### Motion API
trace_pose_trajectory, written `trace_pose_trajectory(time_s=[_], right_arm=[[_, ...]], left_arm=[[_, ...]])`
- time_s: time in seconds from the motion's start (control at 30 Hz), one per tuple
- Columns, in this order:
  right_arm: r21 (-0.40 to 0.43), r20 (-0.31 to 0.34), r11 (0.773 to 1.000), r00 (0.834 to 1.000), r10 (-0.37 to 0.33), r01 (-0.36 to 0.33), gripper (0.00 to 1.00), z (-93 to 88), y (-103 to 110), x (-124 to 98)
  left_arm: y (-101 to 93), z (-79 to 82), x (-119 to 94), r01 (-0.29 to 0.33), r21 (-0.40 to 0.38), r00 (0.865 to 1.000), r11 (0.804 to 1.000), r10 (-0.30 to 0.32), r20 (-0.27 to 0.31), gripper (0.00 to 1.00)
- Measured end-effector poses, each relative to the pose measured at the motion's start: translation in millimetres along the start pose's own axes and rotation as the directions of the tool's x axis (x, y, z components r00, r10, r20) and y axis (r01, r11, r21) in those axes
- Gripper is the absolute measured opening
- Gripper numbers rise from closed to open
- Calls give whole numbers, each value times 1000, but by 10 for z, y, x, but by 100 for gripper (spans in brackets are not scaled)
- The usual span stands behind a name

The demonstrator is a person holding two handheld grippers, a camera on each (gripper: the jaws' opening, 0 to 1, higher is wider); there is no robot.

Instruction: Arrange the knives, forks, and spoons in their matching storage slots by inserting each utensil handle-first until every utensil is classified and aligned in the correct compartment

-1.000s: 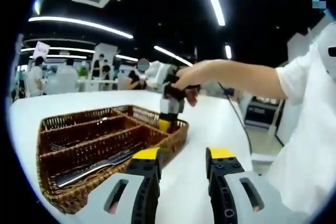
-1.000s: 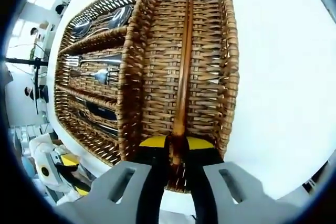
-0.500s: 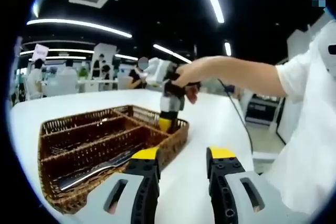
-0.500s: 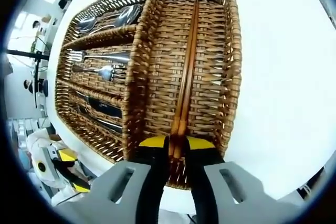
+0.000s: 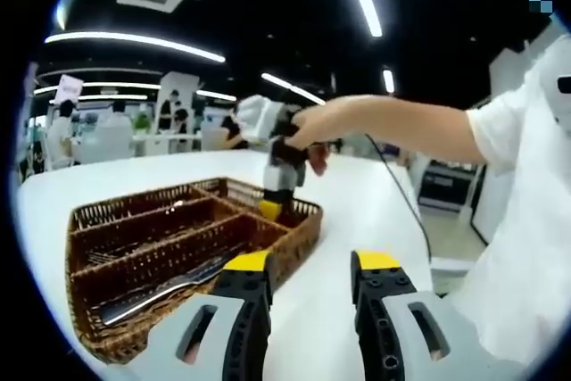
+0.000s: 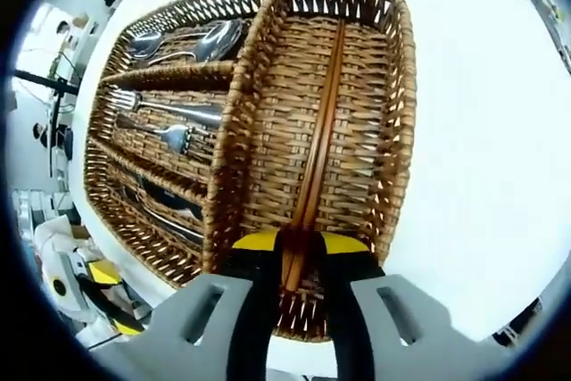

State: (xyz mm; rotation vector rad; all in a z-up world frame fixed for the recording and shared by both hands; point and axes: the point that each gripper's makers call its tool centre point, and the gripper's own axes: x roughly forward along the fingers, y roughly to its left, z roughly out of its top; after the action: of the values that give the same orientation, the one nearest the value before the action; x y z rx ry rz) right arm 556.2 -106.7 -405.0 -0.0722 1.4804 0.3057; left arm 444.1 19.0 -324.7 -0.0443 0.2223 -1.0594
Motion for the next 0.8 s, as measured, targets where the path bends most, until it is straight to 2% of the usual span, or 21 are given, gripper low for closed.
trace_pose_trajectory(time_s=[0.17,0.43,0.8], right_arm=[[-12,12,1000,1000,-6,6,16,81,-13,-1],[-41,41,999,999,-13,14,16,325,-62,3],[-72,27,997,999,-18,20,12,300,-85,48]], left_arm=[[-1,5,9,-1,1,1000,1000,1,-4,34],[53,8,4,-17,-2,1000,1000,17,-14,34],[60,-21,44,-17,-8,999,1000,17,-31,34]])
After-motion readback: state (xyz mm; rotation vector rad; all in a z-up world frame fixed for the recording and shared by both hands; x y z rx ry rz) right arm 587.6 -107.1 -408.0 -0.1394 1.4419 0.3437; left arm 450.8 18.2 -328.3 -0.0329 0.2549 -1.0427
